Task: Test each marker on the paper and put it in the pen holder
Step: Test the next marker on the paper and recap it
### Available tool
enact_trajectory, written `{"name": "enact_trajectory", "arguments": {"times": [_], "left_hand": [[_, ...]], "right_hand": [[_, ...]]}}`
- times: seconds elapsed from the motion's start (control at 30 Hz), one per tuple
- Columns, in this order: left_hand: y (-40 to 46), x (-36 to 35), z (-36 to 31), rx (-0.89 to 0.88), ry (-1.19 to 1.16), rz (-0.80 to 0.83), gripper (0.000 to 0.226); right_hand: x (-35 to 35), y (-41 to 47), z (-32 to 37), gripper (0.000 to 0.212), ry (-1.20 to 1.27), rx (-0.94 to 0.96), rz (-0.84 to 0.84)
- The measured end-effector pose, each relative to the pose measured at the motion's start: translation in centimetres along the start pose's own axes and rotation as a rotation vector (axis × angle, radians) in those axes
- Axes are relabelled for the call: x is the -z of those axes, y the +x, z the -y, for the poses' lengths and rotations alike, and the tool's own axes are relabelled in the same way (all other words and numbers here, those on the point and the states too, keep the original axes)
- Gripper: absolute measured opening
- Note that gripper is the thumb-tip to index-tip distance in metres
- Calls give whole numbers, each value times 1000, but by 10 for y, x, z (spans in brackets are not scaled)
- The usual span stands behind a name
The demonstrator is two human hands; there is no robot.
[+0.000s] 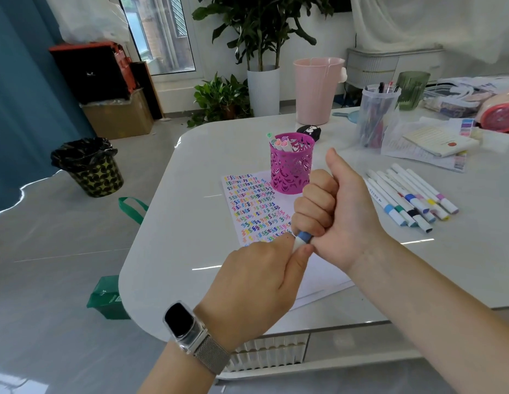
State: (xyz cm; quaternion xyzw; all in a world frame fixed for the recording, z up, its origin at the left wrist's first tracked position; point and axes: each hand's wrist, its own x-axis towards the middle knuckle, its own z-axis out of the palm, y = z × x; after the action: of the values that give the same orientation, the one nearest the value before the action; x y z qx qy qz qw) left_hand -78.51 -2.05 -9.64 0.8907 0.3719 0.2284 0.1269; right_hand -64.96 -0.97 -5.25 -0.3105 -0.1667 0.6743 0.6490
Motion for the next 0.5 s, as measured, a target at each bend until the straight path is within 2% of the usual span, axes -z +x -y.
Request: {"name": "enact_trajectory", "arguments": {"times": [0.37,0.5], "left_hand": [[2,5,-17,61,-190,-8,39],[-16,12,-9,137,-451,136,32]], "right_hand": [[0,4,8,61,-39,-7,5],[16,14,49,67,111,156,-94]]}}
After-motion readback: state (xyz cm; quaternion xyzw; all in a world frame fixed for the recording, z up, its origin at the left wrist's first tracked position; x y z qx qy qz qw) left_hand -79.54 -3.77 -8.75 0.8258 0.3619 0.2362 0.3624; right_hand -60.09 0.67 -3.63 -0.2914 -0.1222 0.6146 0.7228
